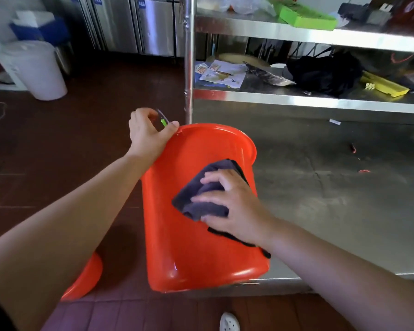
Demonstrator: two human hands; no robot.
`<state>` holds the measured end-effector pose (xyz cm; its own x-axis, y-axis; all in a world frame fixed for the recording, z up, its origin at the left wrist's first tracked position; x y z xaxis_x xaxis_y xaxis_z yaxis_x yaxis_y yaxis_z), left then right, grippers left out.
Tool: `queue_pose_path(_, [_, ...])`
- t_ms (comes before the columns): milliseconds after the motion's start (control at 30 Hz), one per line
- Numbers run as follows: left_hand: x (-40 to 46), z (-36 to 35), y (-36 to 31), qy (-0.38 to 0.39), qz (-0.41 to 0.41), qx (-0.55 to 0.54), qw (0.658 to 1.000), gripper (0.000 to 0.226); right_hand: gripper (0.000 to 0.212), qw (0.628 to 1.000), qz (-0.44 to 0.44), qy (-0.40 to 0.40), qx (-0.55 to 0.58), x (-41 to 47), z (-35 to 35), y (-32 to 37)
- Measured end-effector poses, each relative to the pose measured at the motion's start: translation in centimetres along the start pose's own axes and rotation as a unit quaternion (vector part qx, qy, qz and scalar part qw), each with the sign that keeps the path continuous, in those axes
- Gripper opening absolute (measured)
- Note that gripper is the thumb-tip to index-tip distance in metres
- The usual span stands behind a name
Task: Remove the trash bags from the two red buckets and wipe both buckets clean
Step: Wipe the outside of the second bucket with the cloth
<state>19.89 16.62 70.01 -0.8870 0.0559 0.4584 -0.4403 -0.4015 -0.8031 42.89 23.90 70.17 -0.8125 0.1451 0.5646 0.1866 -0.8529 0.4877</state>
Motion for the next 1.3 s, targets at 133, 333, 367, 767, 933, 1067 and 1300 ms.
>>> queue_pose_path(133, [0.0, -0.2, -3.9, 0.081, -0.165, 0.039, 0.982, 0.042, 0.033, 0.997, 0.059, 0.045, 0.004, -4.6, 0.1, 2.5])
queue_pose_path(333, [-0.6, -1.9, -3.4, 0.236, -0.023, 0.105, 0.966, 0.028, 0.04, 0.988, 0.106, 0.107, 0.024, -6.5, -0.7, 4.1])
queue_pose_path(367, [-0.6, -1.8, -3.3, 0.239, -0.035, 0.144, 0.96, 0.023, 0.04, 0.987, 0.116, 0.108, 0.029, -5.9, -1.0, 4.2])
queue_pose_path(767, [-1.4, -1.9, -2.1, 0.212, 0.064, 0.049, 0.974, 0.04, 0.028, 0.999, -0.026, -0.031, -0.012, 8.6, -0.1, -3.7])
queue_pose_path(933, [-1.7, -2.8, -1.6, 0.218, 0.101, 0.008, 0.971, 0.04, 0.029, 0.998, -0.051, -0.027, -0.021, 8.3, -0.1, -4.9])
queue_pose_path(1067, [-1.9, -2.4, -0.7, 0.226, 0.126, -0.045, 0.965, 0.038, 0.032, 0.999, -0.04, -0.007, -0.005, 4.1, 0.2, -3.1])
queue_pose_path(1300, [-1.5, -1.2, 0.9, 0.237, 0.157, -0.1, 0.953, 0.015, 0.029, 0.998, 0.041, 0.029, 0.025, -5.5, 0.6, 1.4])
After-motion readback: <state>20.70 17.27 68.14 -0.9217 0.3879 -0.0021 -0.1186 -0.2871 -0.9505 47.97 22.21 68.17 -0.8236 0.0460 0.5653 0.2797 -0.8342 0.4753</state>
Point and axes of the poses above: each hand's wrist, its own x-axis towards the middle knuckle, its own z-axis out of the back of the hand, y = z × x, the point moved 8 cm from there along x, towards the middle knuckle, and after that the axes turned 15 degrees about -y, right-handed, at the moved point
